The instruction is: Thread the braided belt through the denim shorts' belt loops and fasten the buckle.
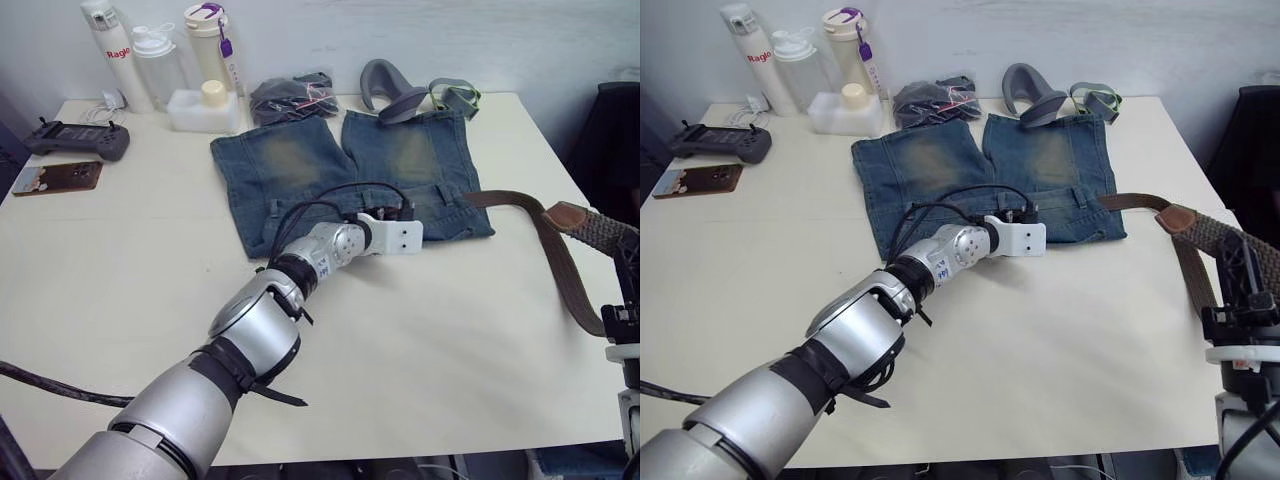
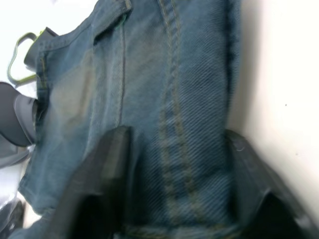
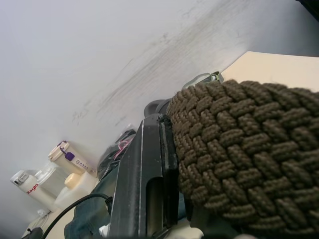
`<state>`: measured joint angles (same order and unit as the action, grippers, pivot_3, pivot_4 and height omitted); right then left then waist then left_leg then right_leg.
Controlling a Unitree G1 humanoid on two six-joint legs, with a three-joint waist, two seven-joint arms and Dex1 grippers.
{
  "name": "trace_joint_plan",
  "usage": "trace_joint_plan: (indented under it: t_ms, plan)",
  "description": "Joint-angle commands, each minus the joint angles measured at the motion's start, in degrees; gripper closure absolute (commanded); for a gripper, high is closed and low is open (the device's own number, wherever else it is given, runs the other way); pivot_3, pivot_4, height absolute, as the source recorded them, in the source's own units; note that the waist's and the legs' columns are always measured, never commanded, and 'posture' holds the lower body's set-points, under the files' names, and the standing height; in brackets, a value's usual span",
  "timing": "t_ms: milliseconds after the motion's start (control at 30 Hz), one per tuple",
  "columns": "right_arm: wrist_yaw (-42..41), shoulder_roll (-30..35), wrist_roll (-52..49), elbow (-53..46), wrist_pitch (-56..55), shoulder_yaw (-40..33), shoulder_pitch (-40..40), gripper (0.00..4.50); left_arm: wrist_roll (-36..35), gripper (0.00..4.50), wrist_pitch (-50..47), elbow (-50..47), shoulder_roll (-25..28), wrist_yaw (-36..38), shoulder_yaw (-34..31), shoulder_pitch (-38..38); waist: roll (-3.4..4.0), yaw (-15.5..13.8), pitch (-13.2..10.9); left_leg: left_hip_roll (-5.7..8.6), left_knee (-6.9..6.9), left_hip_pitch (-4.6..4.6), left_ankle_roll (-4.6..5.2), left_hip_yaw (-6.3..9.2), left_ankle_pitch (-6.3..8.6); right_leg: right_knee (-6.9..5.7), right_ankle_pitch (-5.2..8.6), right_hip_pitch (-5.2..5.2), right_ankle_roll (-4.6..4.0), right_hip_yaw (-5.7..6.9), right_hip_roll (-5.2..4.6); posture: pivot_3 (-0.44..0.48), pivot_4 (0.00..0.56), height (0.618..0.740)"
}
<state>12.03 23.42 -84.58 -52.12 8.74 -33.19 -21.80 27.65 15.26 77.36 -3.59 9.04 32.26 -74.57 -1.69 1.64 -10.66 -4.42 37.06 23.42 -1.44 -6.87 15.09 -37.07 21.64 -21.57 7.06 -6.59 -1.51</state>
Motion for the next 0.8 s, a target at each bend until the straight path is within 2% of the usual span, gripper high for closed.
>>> trace_joint_plan:
  t_ms: [33,67,100,200,333,400,500,600,700,800]
  plan:
    - [-0.34,2.61,-0.87,-5.40,-0.20,0.18,-0.82,4.50,-1.46,4.09,3.93,-0.62,1.88,6.53,-2.80,0.83,0.00,0.04,0.00,0.00,0.00,-0.03,-0.01,-0.02,0.00,-0.02,0.00,0.00,0.00,0.00,0.00,0.000,0.150,0.740]
    - [-0.30,3.41,-1.14,-5.21,-0.01,0.20,-1.03,4.50,-2.00,4.44,5.30,-0.92,2.45,10.09,-3.44,1.53,0.00,0.02,0.00,-0.01,-0.01,-0.05,-0.02,-0.04,-0.01,-0.05,0.00,0.01,-0.01,-0.01,0.01,0.000,0.150,0.740]
    - [-0.26,4.46,-1.49,-5.01,0.27,0.11,-1.21,4.50,-2.65,4.49,6.81,-1.34,3.28,13.84,-4.16,2.46,0.01,0.00,0.01,-0.03,-0.01,-0.08,-0.03,-0.04,-0.02,-0.07,0.01,0.01,-0.02,0.00,0.02,0.000,0.150,0.740]
    - [-0.37,8.07,-1.90,-4.11,1.94,0.39,-1.83,4.50,-5.17,4.49,12.94,-3.90,7.01,24.25,-6.09,5.81,0.02,0.06,0.01,-0.06,-0.02,-0.15,-0.05,-0.08,-0.03,-0.19,0.04,0.03,-0.07,-0.01,0.03,0.000,0.150,0.740]
    - [1.47,10.64,-3.49,-3.97,3.12,1.07,-2.22,4.50,-10.40,4.49,16.35,-10.58,11.32,38.39,-8.75,11.42,0.06,-0.06,0.04,-0.17,0.01,-0.20,-0.12,-0.09,-0.07,-0.36,0.09,0.03,-0.16,0.03,0.09,0.000,0.150,0.740]
    - [3.19,11.95,-4.79,-4.49,3.82,1.34,-2.78,4.50,-13.86,4.49,15.98,-16.43,13.24,45.95,-9.45,15.20,0.07,-0.07,0.07,-0.17,0.04,-0.21,-0.16,-0.10,-0.09,-0.41,0.10,0.04,-0.18,0.07,0.10,0.000,0.150,0.740]
    - [6.18,15.35,-8.92,-5.35,5.71,1.07,-4.80,4.50,-21.11,4.49,11.17,-31.39,16.23,57.38,-9.85,22.28,0.13,-0.02,0.11,-0.19,0.12,-0.25,-0.16,-0.09,-0.10,-0.53,0.10,0.09,-0.18,0.03,0.07,0.000,0.150,0.740]
    - [9.13,18.74,-11.53,-5.52,7.35,-1.17,-8.19,4.50,-25.09,4.49,8.01,-42.45,19.79,65.41,-8.83,25.89,0.13,-0.07,0.11,-0.33,0.20,-0.25,-0.14,-0.06,-0.12,-0.63,0.10,0.11,-0.18,0.05,0.07,0.000,0.150,0.740]
    - [8.55,21.68,-16.30,-6.98,9.38,-3.20,-12.93,4.50,-26.11,4.49,6.18,-47.18,21.63,69.20,-8.04,26.75,0.13,-0.17,0.11,-0.28,0.25,-0.23,-0.07,-0.04,-0.21,-0.69,0.08,0.16,-0.15,0.06,0.01,0.000,0.150,0.740]
    - [11.80,23.99,-13.20,-7.60,11.16,-3.81,-15.59,4.50,-22.81,4.49,6.85,-45.91,20.38,65.48,-7.14,26.32,0.12,0.02,0.13,-0.19,0.35,-0.26,0.15,0.05,-0.15,-0.67,0.01,0.28,-0.03,0.03,0.01,0.000,0.150,0.740]
